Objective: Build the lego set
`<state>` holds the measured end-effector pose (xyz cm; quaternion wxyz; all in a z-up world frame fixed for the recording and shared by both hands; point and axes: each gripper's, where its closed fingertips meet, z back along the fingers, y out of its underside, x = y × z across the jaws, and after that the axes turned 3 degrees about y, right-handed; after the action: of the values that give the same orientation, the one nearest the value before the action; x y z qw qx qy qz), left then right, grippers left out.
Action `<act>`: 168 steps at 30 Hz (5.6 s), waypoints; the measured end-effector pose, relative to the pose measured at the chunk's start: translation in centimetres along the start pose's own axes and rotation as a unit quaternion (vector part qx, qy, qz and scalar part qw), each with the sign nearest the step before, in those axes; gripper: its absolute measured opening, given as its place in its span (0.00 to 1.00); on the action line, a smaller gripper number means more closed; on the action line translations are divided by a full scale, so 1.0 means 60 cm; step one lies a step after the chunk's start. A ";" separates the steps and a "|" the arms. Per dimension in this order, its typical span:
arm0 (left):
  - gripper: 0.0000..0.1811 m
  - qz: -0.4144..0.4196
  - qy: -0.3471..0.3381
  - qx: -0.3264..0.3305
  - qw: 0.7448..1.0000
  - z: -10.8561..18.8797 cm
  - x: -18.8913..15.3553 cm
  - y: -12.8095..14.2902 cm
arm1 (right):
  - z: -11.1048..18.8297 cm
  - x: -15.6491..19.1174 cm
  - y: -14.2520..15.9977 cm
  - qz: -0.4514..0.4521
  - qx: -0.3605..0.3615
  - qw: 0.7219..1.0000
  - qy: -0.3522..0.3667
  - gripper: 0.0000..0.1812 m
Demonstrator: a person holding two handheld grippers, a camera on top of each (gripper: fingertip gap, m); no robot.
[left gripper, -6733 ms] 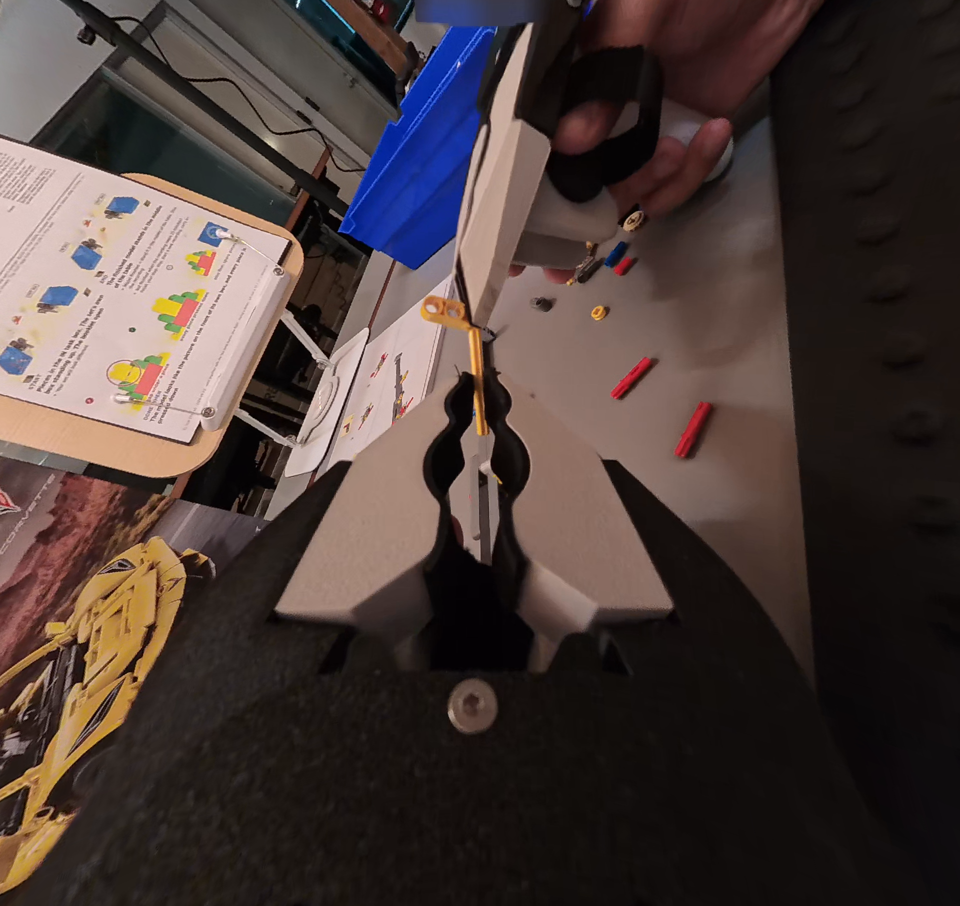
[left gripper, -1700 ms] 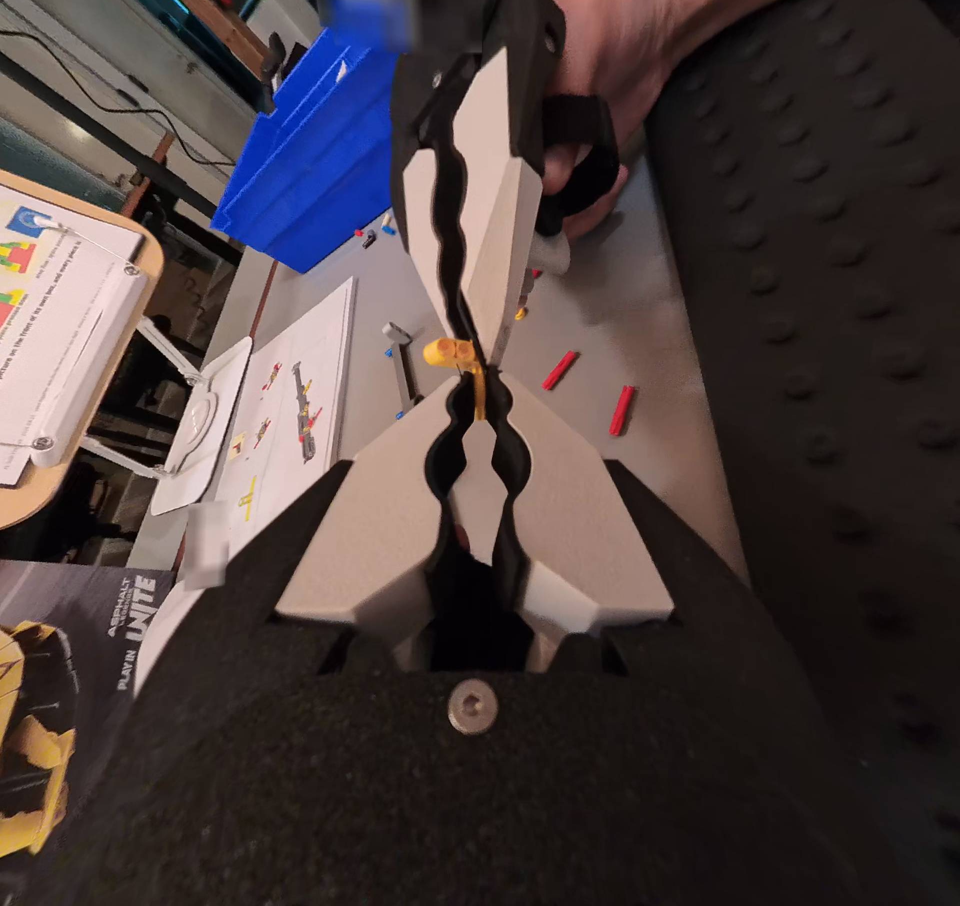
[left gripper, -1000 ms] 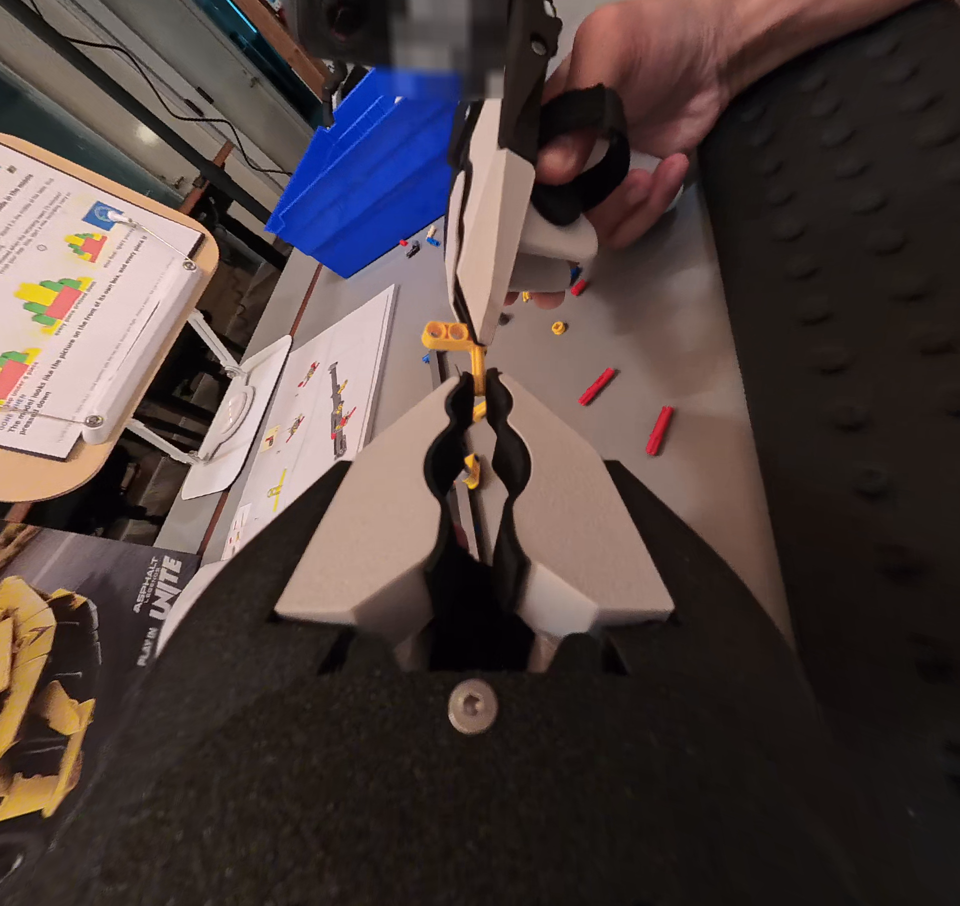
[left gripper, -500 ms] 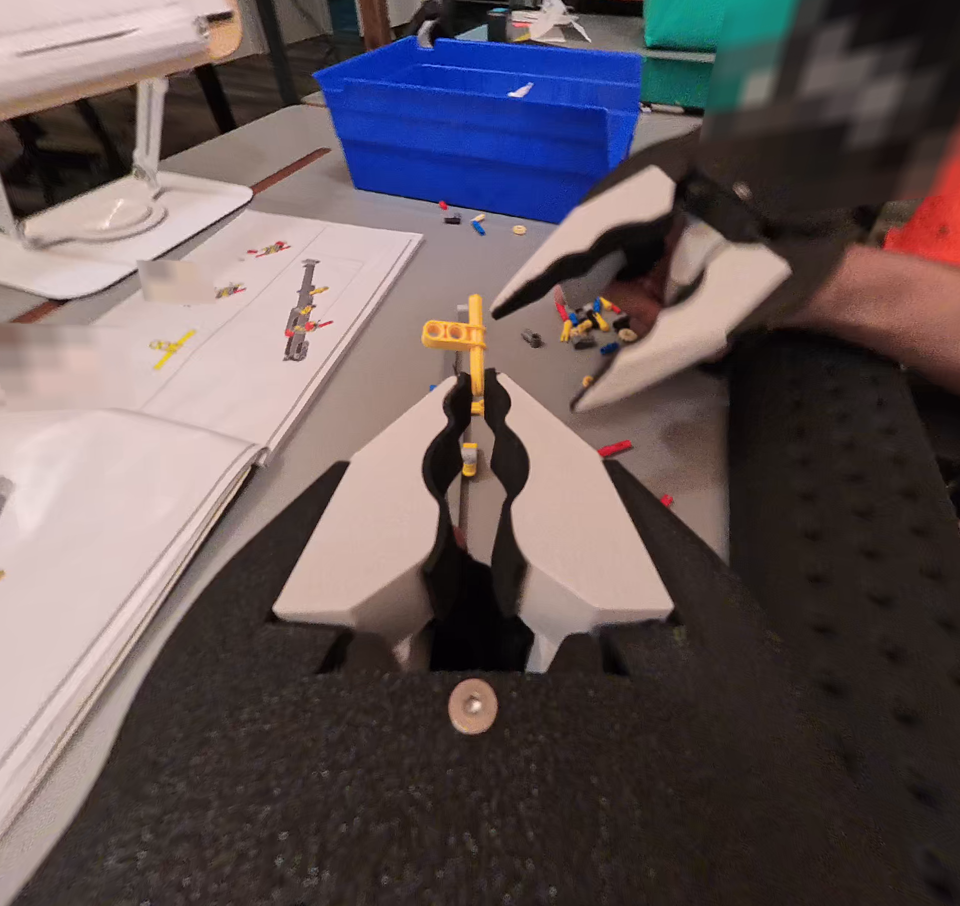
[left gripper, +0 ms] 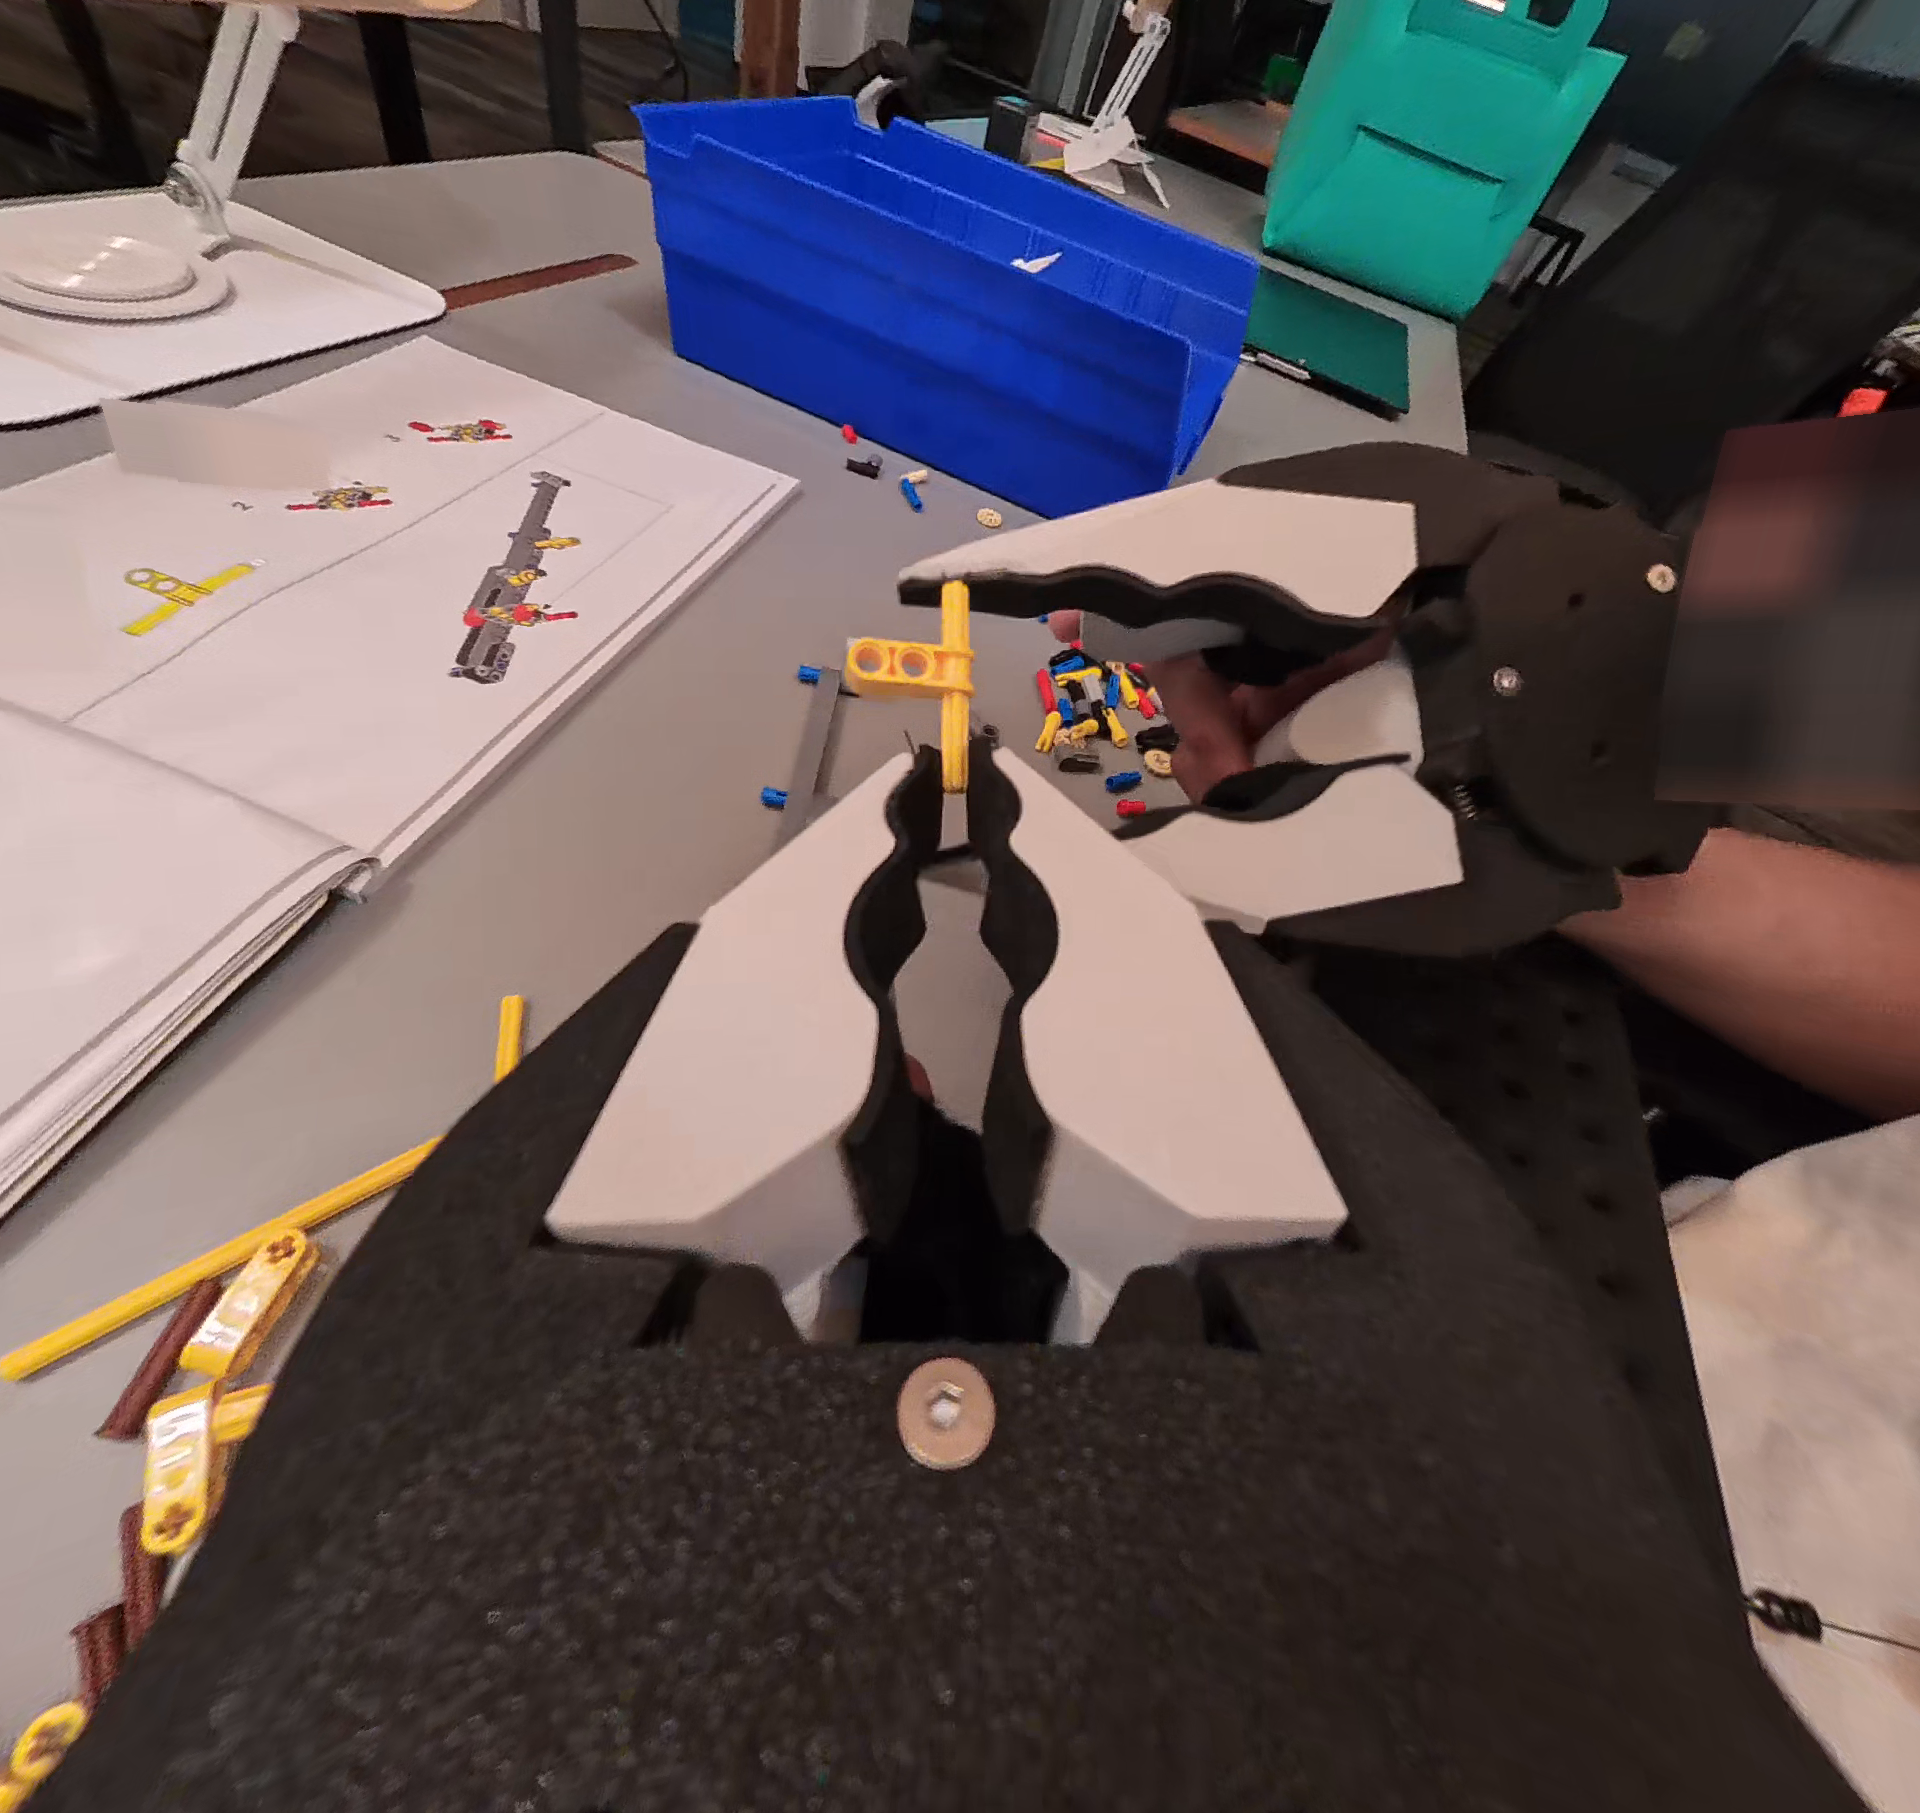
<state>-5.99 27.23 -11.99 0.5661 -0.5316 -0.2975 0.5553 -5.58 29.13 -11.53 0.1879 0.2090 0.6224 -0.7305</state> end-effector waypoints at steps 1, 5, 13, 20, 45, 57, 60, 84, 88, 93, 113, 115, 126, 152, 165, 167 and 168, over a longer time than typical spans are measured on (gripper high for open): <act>0.02 -0.003 -0.001 0.001 1.000 0.000 -0.001 0.000 | 0.001 -0.001 0.000 -0.008 -0.002 1.000 -0.005 0.28; 0.02 -0.010 0.008 0.006 1.000 0.001 -0.008 0.004 | 0.004 0.002 0.002 0.008 -0.004 1.000 -0.009 0.26; 0.06 0.007 0.035 0.003 0.999 0.006 -0.010 0.005 | 0.007 0.008 0.005 0.040 -0.009 0.999 -0.009 0.15; 0.03 0.006 0.012 0.023 1.000 0.008 0.011 0.015 | 0.006 0.017 0.012 0.015 -0.003 0.999 -0.039 0.12; 0.03 0.408 0.222 -0.106 0.879 0.006 -0.010 -0.016 | 0.002 0.009 -0.021 -0.002 -0.036 0.999 -0.003 0.23; 0.03 0.445 0.252 -0.088 0.855 0.010 -0.015 -0.010 | 0.006 0.019 -0.017 0.018 -0.039 0.999 -0.019 0.23; 0.03 0.445 0.243 -0.100 0.856 0.013 -0.007 -0.014 | 0.006 0.021 -0.013 0.009 -0.031 0.999 -0.027 0.26; 0.02 0.415 0.221 -0.088 0.878 0.006 -0.013 -0.003 | 0.002 0.021 -0.001 -0.010 -0.010 0.999 -0.051 0.23; 0.02 0.413 0.218 -0.088 0.880 0.005 -0.014 -0.003 | 0.002 0.021 -0.001 -0.012 -0.007 0.999 -0.051 0.22; 0.02 0.415 0.218 -0.087 0.879 0.005 -0.013 -0.001 | 0.002 0.022 0.001 -0.011 -0.007 0.998 -0.054 0.22; 0.03 0.355 0.192 -0.095 0.910 0.000 -0.009 -0.013 | 0.005 0.021 -0.002 -0.039 -0.011 0.997 -0.065 0.23; 0.03 0.348 0.182 -0.095 0.915 -0.001 -0.006 -0.011 | 0.003 0.021 0.001 -0.035 -0.005 0.998 -0.059 0.22; 0.03 0.358 0.187 -0.093 0.910 0.001 -0.006 -0.008 | 0.001 0.024 0.003 -0.042 -0.001 0.997 -0.070 0.22; 0.03 0.344 0.363 0.031 0.866 0.041 -0.087 0.005 | 0.066 0.044 -0.020 -0.079 -0.050 0.945 -0.313 0.32; 0.03 0.340 0.300 0.047 0.890 0.025 -0.060 0.030 | 0.065 0.056 -0.016 0.068 -0.062 0.951 -0.297 0.16; 0.03 0.339 0.305 0.045 0.889 0.030 -0.058 0.027 | 0.073 0.061 -0.015 0.063 -0.061 0.945 -0.316 0.18; 0.03 0.339 0.309 0.048 0.887 0.032 -0.059 0.027 | 0.073 0.064 -0.013 0.071 -0.058 0.943 -0.320 0.20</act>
<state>-8.99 24.10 -12.11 0.4318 -0.7169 0.1181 0.5345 -9.55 24.86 -12.37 0.4399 -0.0030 0.5543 -0.7066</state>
